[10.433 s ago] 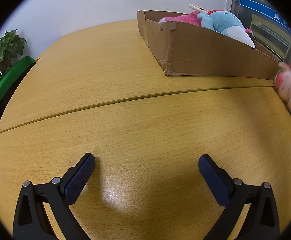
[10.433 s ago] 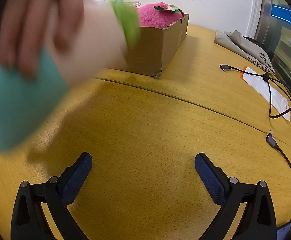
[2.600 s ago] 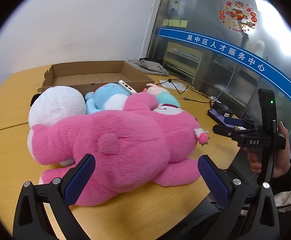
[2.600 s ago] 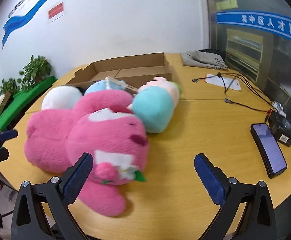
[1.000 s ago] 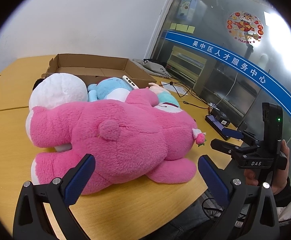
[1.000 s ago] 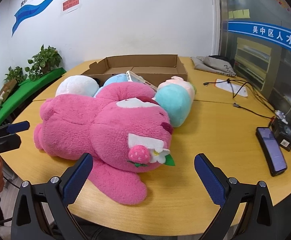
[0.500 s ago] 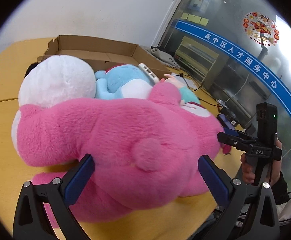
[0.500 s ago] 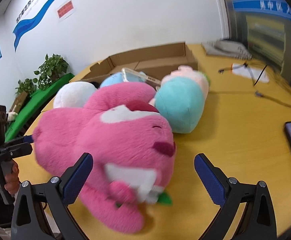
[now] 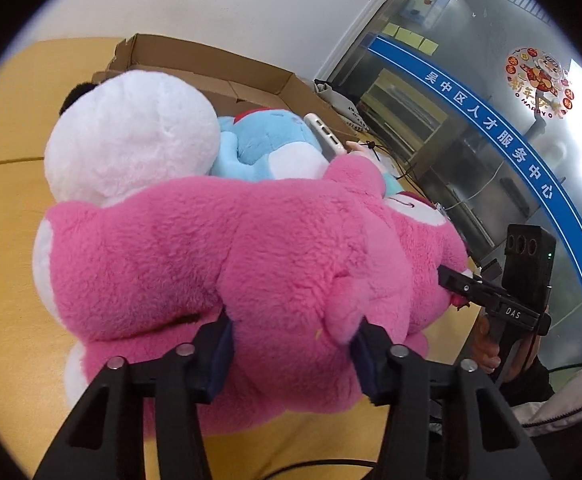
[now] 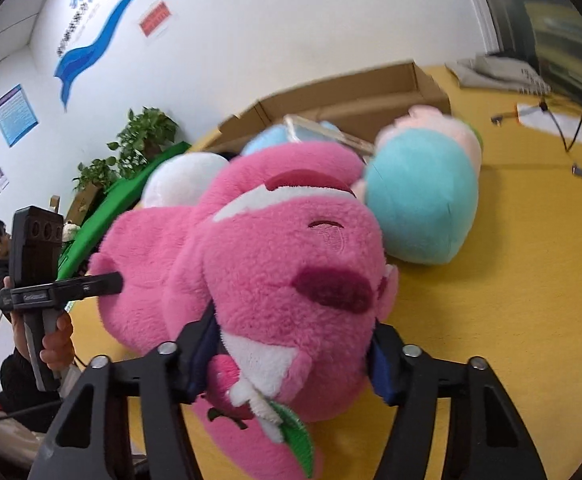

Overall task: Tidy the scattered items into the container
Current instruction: 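Grasp the pink bear with the left gripper and lift it, then carry the pink bear over the box and open the left gripper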

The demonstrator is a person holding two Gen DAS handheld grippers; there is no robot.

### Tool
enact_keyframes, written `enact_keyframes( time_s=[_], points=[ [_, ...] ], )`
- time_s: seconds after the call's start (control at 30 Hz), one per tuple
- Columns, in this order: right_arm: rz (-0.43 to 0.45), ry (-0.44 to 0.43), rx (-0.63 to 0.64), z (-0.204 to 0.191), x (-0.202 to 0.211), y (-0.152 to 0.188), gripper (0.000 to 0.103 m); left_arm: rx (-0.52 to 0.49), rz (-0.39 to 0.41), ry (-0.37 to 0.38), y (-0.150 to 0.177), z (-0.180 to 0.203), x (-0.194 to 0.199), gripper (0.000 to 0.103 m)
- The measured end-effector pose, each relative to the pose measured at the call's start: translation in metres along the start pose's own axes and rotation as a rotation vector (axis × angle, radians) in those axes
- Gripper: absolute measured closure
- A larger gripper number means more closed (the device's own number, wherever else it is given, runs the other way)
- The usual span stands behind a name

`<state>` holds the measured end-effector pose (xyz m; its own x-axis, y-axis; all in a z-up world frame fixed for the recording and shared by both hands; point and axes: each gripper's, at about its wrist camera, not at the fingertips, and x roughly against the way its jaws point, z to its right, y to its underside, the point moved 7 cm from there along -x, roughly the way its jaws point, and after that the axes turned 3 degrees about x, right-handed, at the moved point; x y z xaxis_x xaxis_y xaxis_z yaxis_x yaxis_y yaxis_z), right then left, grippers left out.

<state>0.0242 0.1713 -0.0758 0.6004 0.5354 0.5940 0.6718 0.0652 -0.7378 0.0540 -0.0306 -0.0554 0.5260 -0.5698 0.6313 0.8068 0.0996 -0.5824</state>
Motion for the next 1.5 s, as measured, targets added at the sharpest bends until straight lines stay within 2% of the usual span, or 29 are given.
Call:
enact_keyframes(
  time_s=[0.1,0.2,0.4,0.7,0.83,0.93,1.0,1.07,1.17,1.23,1.27,1.33,1.5],
  points=[
    [0.046,0.004,0.038,-0.013,0.018,-0.016,0.040,-0.019,0.033,-0.003,-0.008,0.016,0.014,0.057],
    [0.095,-0.013,0.057,-0.021,0.034,-0.041,0.041,-0.061,0.092,-0.009,-0.031,0.033,0.033,0.057],
    [0.174,-0.031,0.079,-0.017,0.036,-0.117,0.041,-0.166,0.199,-0.027,-0.121,0.044,0.037,0.057],
    [0.281,-0.007,0.096,0.017,-0.007,-0.281,0.041,-0.234,0.265,-0.030,-0.289,0.020,-0.009,0.057],
    [0.297,0.007,0.066,0.050,-0.049,-0.348,0.041,-0.231,0.241,-0.037,-0.353,0.011,-0.044,0.057],
    [0.280,0.037,0.041,0.082,-0.089,-0.382,0.041,-0.217,0.195,-0.063,-0.390,-0.005,-0.094,0.057],
    [0.244,0.067,0.004,0.112,-0.128,-0.396,0.041,-0.175,0.144,-0.068,-0.406,-0.027,-0.134,0.057],
    [0.188,0.096,-0.033,0.142,-0.167,-0.395,0.041,-0.110,0.072,-0.069,-0.414,-0.062,-0.175,0.057],
    [0.058,0.131,-0.121,0.186,-0.223,-0.368,0.041,-0.007,-0.081,-0.083,-0.400,-0.113,-0.248,0.060],
    [-0.041,0.179,-0.176,0.214,-0.258,-0.342,0.041,0.055,-0.183,-0.108,-0.379,-0.143,-0.296,0.068],
    [-0.083,0.202,-0.188,0.224,-0.270,-0.331,0.041,0.063,-0.200,-0.089,-0.372,-0.148,-0.312,0.068],
    [-0.129,0.248,-0.200,0.238,-0.283,-0.313,0.040,0.057,-0.173,-0.072,-0.373,-0.149,-0.318,0.067],
    [-0.093,0.245,-0.217,0.246,-0.280,-0.322,0.036,0.044,-0.160,-0.083,-0.386,-0.154,-0.315,0.065]
  ],
)
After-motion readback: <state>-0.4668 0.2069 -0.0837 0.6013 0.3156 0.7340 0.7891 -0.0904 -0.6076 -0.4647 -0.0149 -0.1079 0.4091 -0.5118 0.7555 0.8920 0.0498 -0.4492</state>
